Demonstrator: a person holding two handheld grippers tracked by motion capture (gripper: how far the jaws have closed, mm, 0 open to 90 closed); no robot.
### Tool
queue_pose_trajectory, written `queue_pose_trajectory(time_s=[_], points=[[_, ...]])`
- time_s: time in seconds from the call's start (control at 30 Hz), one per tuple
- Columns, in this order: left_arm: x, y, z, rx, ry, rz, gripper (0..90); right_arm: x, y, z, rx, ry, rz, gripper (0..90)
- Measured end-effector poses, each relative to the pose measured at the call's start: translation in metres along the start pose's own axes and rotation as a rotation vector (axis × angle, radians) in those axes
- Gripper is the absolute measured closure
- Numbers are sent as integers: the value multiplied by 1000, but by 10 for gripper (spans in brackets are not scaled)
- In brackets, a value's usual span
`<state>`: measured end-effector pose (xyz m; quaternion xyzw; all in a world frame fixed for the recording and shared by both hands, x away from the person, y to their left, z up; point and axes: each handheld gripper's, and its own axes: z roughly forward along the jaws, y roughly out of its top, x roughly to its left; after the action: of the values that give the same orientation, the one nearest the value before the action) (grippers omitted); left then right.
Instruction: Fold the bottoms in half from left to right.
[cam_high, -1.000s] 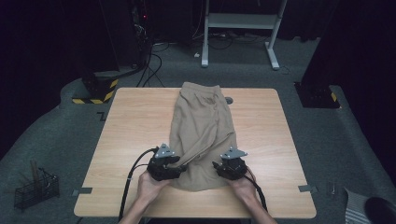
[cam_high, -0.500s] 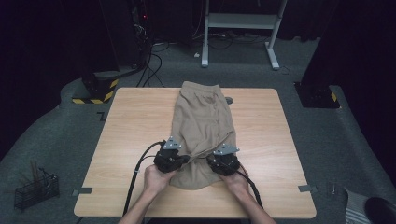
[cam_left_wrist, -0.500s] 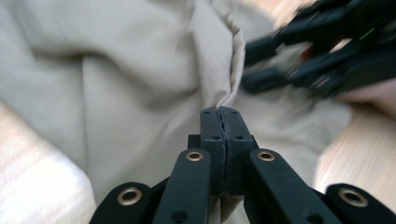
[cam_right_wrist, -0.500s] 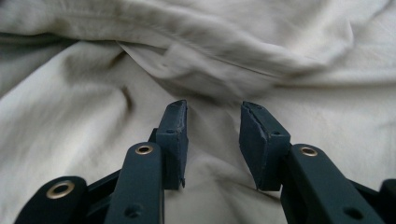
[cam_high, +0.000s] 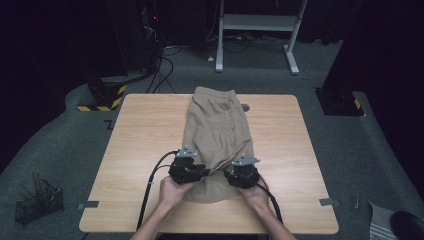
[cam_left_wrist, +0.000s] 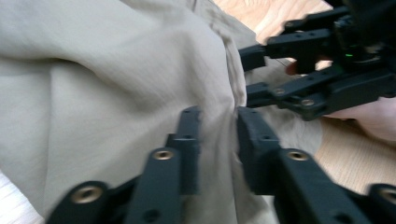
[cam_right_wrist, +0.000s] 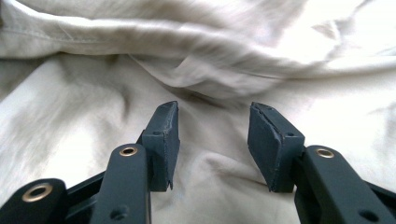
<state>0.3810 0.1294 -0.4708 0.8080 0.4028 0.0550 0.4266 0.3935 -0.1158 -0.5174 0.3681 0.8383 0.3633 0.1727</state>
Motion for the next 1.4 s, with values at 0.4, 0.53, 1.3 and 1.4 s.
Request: queue_pose_trajectory(time_s=[0.4, 0.53, 1.3, 1.4], points=[[20, -6, -30, -64, 117, -28, 447, -1, -3, -12, -3, 17, -26, 609], [33, -23, -30, -21, 184, -51, 452, 1, -7, -10, 27, 33, -48, 654], [58, -43, -12, 1, 229, -139, 403, 6, 1, -18, -44, 28, -36, 562], [58, -45, -13, -4, 233, -146, 403, 22, 5, -28, -91, 28, -102, 550]])
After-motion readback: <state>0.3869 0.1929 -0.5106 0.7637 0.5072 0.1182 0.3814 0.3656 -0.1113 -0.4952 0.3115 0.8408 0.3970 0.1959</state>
